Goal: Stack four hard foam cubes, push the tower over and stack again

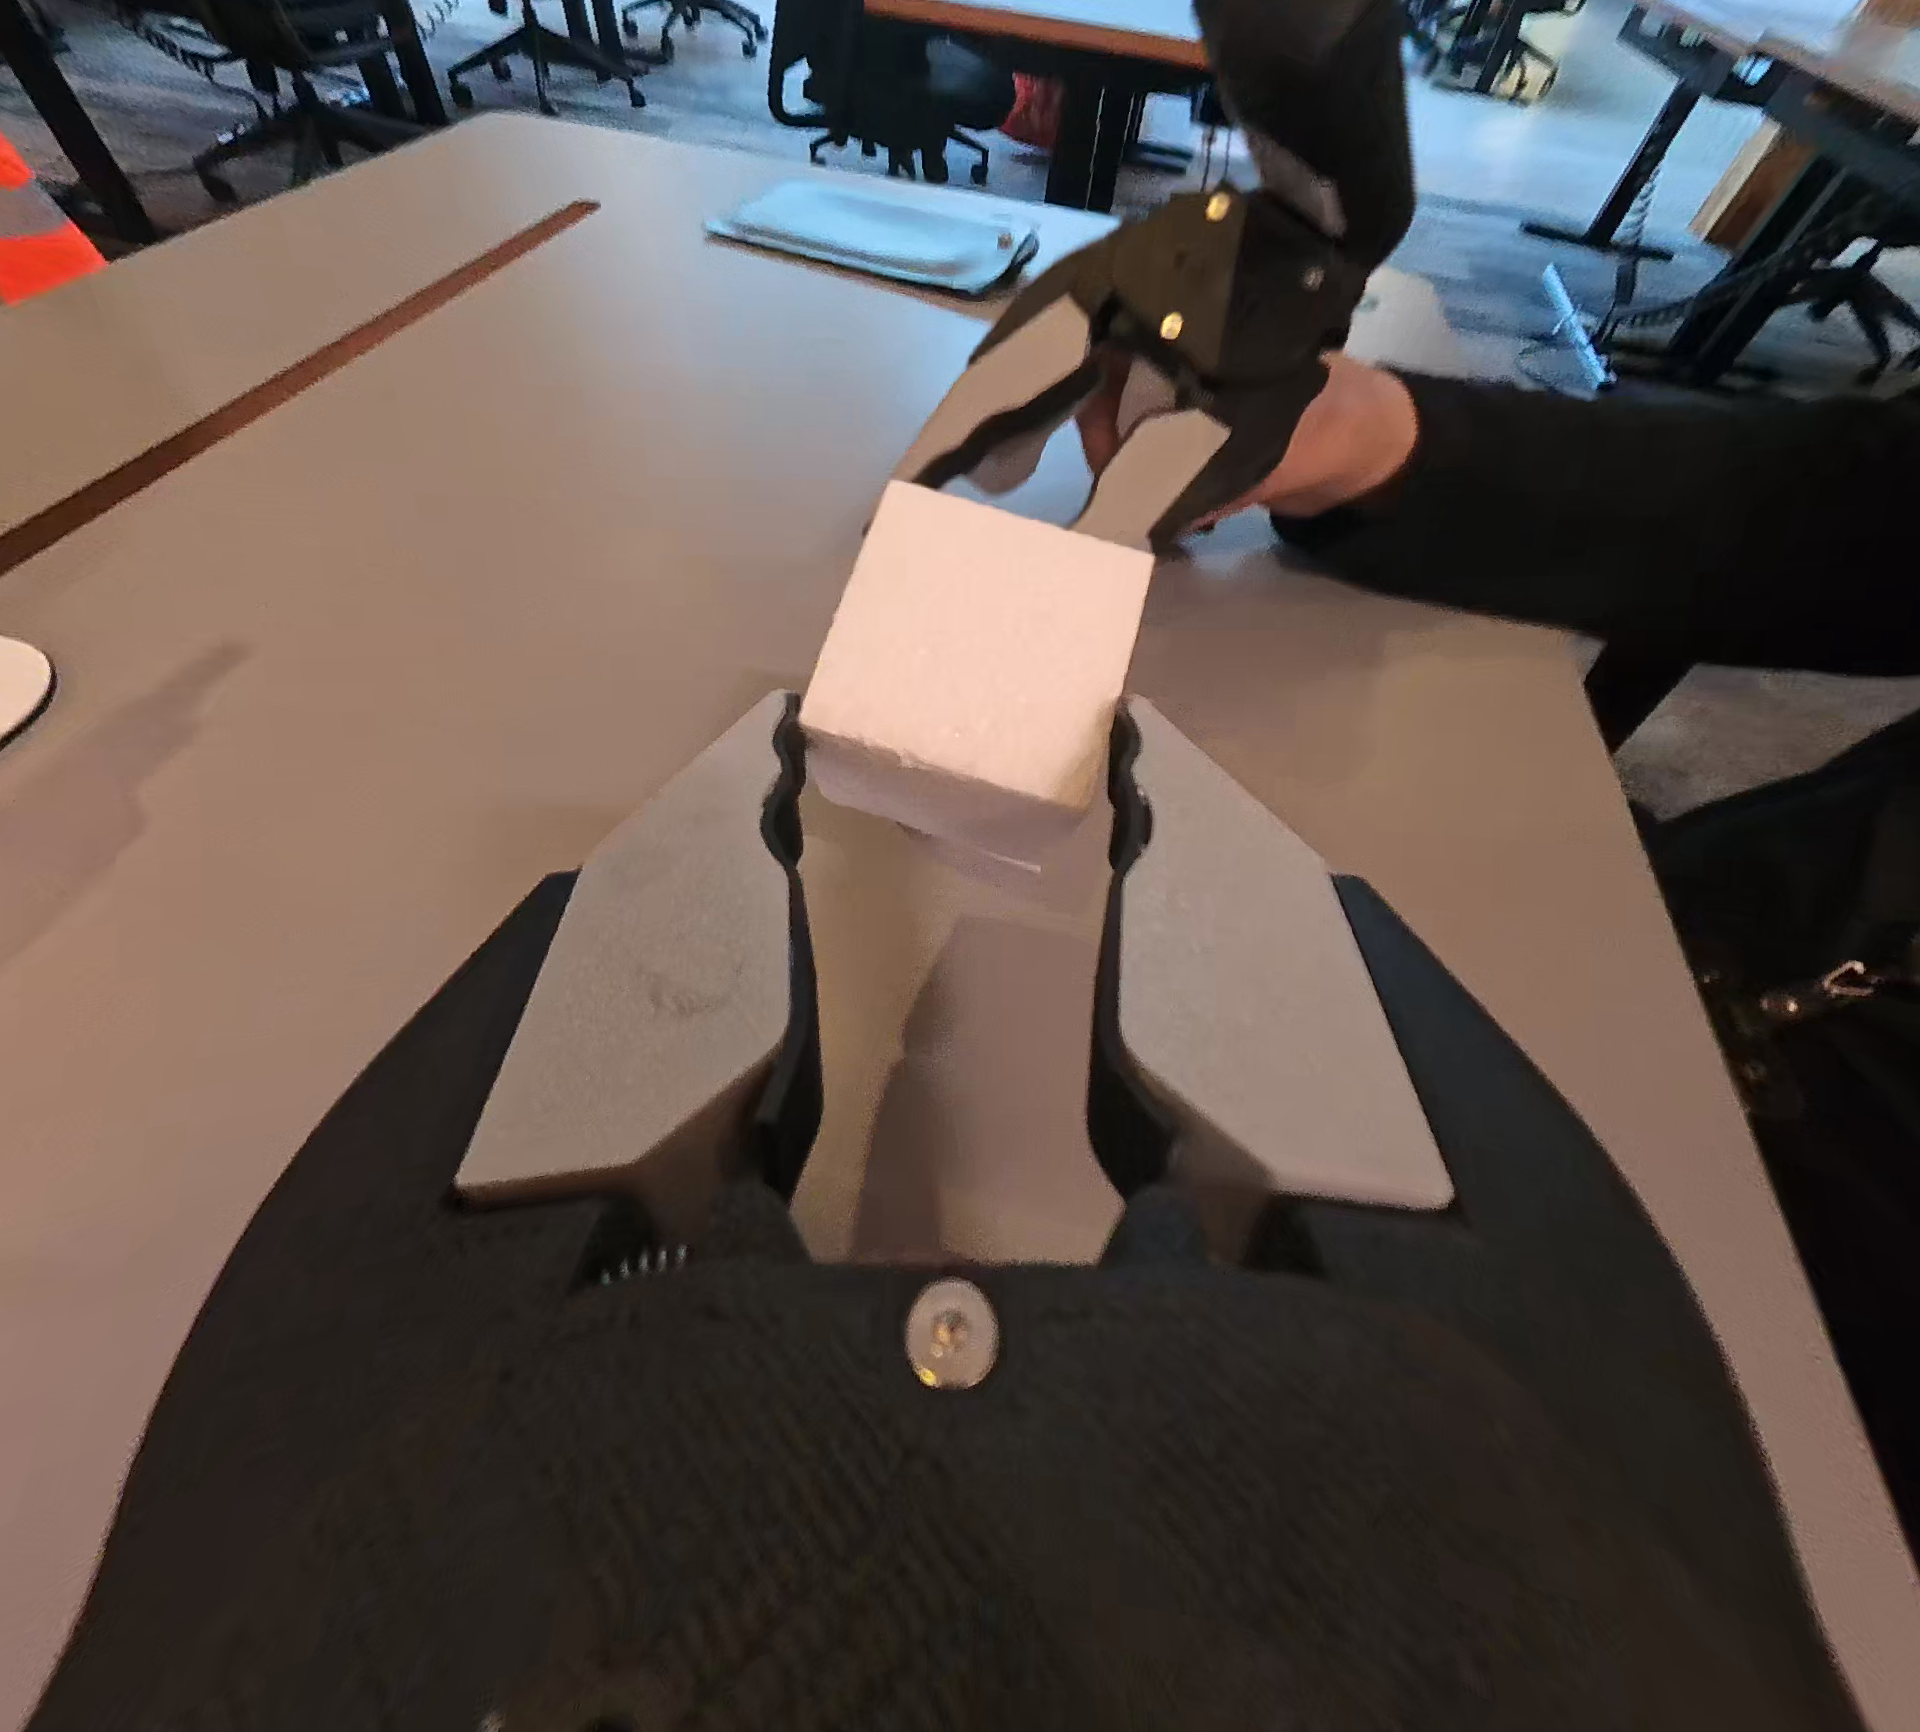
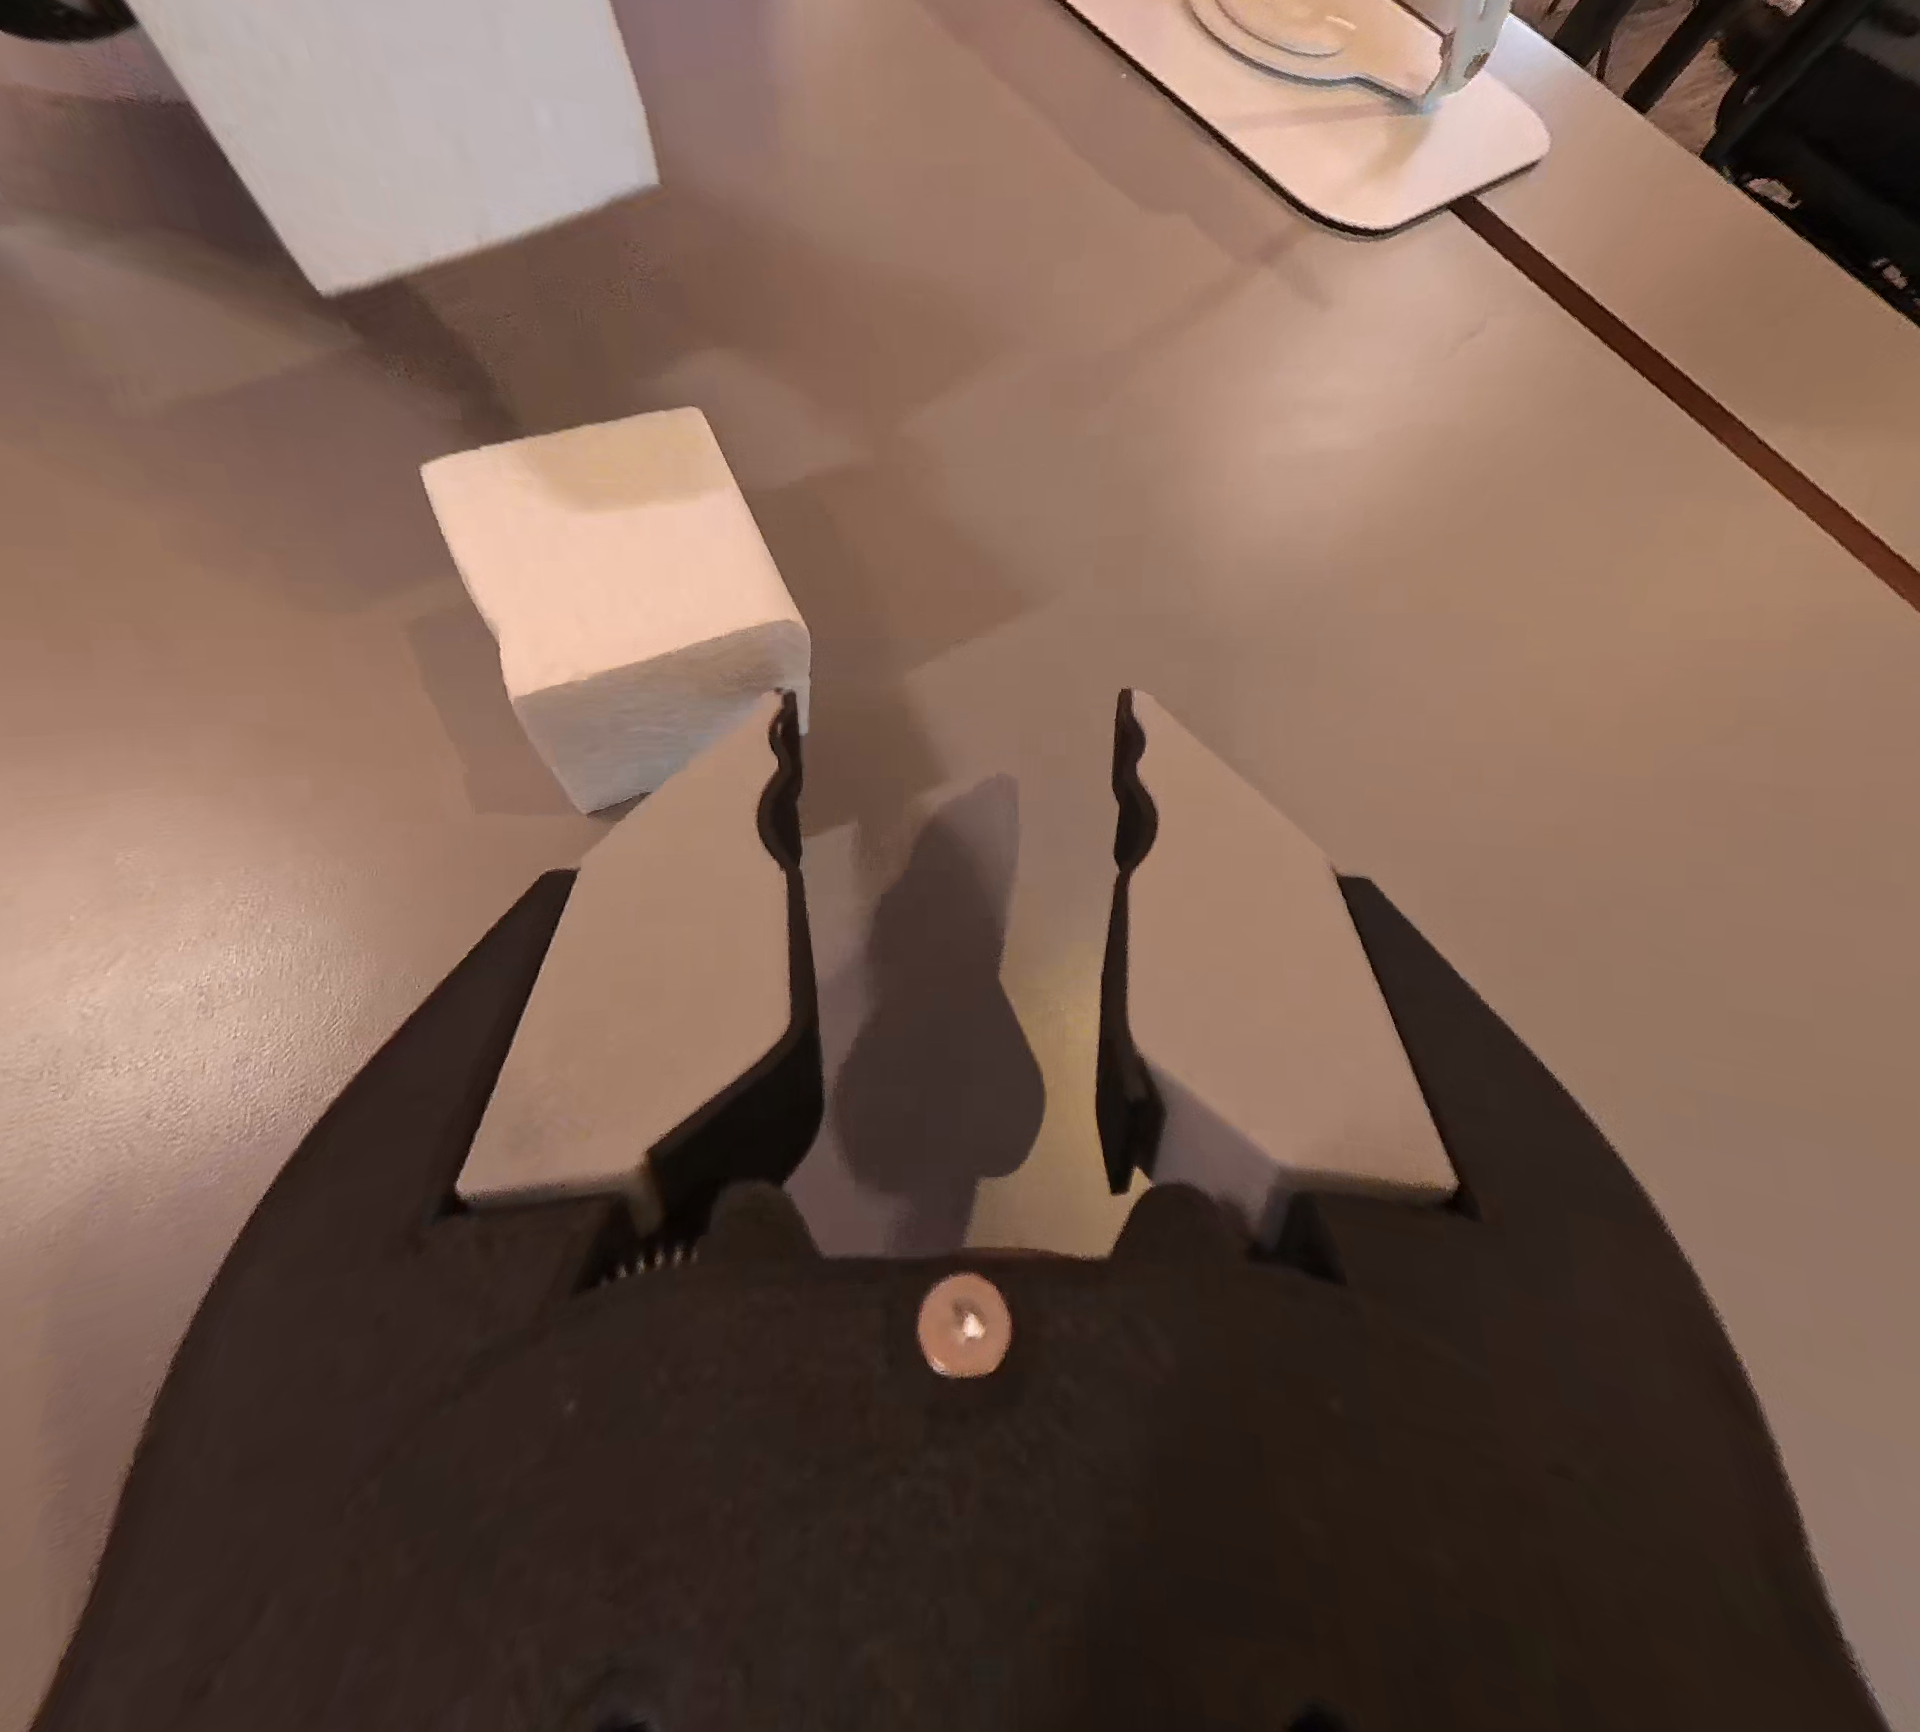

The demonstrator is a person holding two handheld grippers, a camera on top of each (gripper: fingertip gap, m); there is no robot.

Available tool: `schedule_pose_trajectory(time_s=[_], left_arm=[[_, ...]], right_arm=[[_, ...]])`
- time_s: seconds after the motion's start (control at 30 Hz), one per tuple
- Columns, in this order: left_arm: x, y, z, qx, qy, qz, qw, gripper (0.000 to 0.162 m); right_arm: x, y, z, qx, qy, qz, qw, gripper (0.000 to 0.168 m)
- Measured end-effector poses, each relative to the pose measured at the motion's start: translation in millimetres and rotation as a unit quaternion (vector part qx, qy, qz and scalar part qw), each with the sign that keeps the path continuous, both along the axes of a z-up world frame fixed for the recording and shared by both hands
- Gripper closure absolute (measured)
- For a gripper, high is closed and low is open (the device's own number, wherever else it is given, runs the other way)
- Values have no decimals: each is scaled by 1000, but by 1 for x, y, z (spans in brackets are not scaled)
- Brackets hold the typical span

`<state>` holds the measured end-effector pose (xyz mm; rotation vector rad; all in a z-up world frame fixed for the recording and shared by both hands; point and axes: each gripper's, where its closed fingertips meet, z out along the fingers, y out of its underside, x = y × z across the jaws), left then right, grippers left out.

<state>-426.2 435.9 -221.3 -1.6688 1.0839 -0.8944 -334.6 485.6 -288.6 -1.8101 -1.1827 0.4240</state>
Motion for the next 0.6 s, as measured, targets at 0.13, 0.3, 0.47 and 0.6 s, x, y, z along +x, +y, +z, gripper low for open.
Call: schedule_pose_trajectory(time_s=[0.13,0.3,0.47,0.6], left_arm=[[10,4,7,-12,-8,8,1000,105],[31,3,2,-21,20,11,1000,105],[43,6,-10,-19,68,29,997,105],[47,9,-16,-22,90,47,995,105]], right_arm=[[-4,4,-6,2,-13,-15,1000,110],[-4,7,-5,15,-19,-21,999,110],[8,15,0,16,-9,-41,999,110],[15,20,6,7,16,-58,998,111]])
